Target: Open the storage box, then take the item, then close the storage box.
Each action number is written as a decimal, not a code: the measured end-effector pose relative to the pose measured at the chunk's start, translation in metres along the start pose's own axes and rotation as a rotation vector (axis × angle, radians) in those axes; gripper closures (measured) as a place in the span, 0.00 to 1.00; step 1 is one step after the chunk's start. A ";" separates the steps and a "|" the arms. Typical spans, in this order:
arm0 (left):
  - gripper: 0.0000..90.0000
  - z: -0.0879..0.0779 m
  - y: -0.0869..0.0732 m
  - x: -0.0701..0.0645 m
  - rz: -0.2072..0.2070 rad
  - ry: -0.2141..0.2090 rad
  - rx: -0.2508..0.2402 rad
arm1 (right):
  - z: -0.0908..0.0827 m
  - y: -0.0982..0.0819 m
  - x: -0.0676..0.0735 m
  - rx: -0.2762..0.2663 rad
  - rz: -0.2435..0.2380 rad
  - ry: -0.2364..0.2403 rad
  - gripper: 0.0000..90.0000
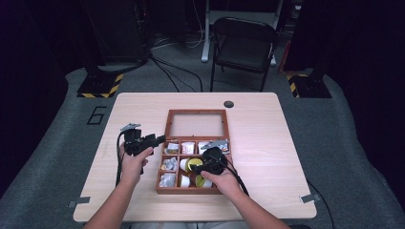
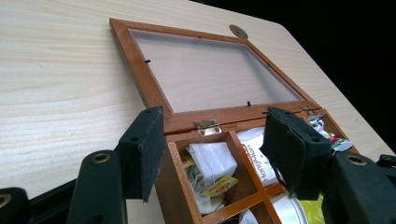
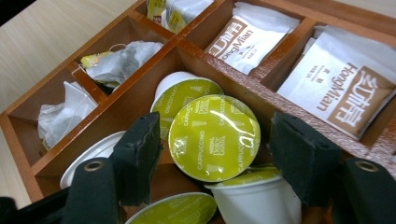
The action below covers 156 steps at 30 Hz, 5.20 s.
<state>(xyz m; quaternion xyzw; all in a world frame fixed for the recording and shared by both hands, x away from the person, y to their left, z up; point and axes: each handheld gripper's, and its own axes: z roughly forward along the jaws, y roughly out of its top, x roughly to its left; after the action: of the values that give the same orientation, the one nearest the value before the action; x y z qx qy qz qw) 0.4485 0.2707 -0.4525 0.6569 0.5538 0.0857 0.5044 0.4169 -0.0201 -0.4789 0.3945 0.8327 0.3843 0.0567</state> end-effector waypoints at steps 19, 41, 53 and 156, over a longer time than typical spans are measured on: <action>0.43 -0.002 -0.001 -0.001 0.017 -0.001 0.009 | 0.013 0.004 0.008 0.069 -0.063 -0.043 0.35; 0.43 -0.002 -0.001 0.003 0.007 0.001 0.003 | 0.020 0.008 0.007 0.134 -0.066 -0.041 0.39; 0.43 -0.002 -0.001 0.003 -0.011 0.000 -0.002 | 0.019 0.008 0.005 0.114 -0.044 -0.033 0.42; 0.38 0.016 0.002 -0.003 0.014 0.014 0.023 | -0.086 -0.008 -0.118 -0.133 0.221 -0.281 0.32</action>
<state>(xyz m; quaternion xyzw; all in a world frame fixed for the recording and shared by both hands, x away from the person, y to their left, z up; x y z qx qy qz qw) 0.4590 0.2592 -0.4570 0.6657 0.5537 0.0874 0.4925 0.4584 -0.1570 -0.4484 0.5286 0.7411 0.3835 0.1558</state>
